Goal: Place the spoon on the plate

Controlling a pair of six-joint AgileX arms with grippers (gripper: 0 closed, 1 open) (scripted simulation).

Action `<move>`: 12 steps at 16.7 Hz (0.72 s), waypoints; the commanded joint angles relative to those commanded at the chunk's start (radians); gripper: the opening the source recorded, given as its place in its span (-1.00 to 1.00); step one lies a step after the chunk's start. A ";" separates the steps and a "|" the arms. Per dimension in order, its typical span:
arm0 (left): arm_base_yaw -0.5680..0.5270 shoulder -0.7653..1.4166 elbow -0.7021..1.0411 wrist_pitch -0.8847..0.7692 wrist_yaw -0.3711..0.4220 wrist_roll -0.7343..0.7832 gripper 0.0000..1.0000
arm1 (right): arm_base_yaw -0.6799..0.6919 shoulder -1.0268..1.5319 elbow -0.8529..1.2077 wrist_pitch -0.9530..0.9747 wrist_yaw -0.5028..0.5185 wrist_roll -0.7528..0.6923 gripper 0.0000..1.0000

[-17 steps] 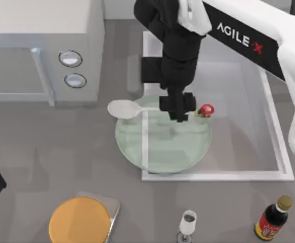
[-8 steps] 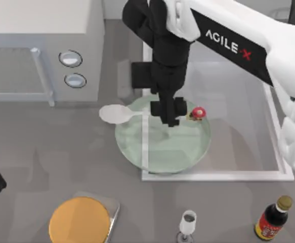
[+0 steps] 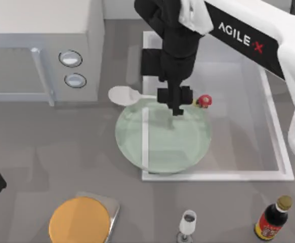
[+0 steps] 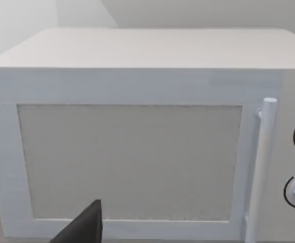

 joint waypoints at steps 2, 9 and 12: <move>0.000 0.000 0.000 0.000 0.000 0.000 1.00 | -0.005 -0.008 -0.012 0.027 0.003 0.004 -1.00; 0.000 0.000 0.000 0.000 0.000 0.000 1.00 | 0.013 -0.029 -0.065 0.083 -0.022 -0.008 -1.00; 0.000 0.000 0.000 0.000 0.000 0.000 1.00 | 0.032 -0.028 -0.090 0.086 -0.039 -0.022 -1.00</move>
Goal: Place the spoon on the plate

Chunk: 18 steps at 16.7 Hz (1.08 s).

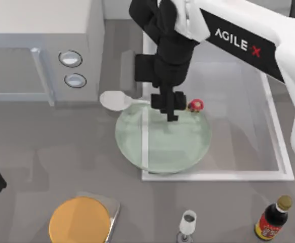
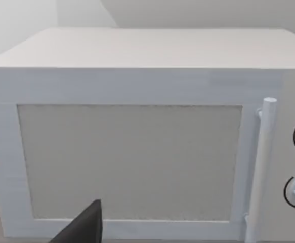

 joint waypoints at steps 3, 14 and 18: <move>0.000 0.000 0.000 0.000 0.000 0.000 1.00 | 0.017 0.018 -0.026 -0.004 -0.013 -0.011 -1.00; 0.000 0.000 0.000 0.000 0.000 0.000 1.00 | 0.026 0.051 -0.062 -0.010 -0.019 -0.017 -0.55; 0.000 0.000 0.000 0.000 0.000 0.000 1.00 | 0.026 0.051 -0.062 -0.010 -0.019 -0.017 0.06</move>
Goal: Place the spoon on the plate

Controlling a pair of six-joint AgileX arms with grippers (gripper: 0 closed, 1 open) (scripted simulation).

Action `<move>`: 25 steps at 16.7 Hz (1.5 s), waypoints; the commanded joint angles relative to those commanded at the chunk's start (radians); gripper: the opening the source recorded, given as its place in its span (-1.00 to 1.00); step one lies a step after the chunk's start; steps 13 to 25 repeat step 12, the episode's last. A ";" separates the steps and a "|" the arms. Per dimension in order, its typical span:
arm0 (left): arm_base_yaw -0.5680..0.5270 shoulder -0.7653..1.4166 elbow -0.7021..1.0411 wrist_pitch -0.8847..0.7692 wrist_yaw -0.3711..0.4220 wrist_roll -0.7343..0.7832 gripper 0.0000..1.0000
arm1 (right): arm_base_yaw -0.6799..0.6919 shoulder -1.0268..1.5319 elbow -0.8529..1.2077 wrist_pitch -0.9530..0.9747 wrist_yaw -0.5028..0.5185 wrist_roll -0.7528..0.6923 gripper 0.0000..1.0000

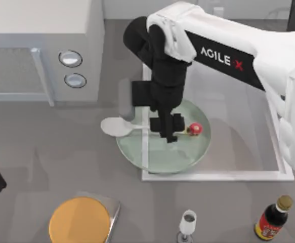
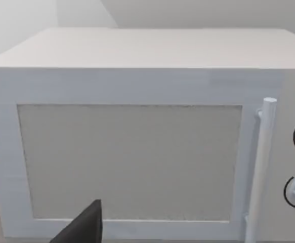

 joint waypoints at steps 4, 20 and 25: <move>0.000 0.000 0.000 0.000 0.000 0.000 1.00 | 0.000 0.000 0.000 0.000 0.000 0.000 0.66; 0.000 0.000 0.000 0.000 0.000 0.000 1.00 | 0.000 0.000 0.000 0.000 0.000 0.000 1.00; 0.000 0.000 0.000 0.000 0.000 0.000 1.00 | 0.000 0.000 0.000 0.000 0.000 0.000 1.00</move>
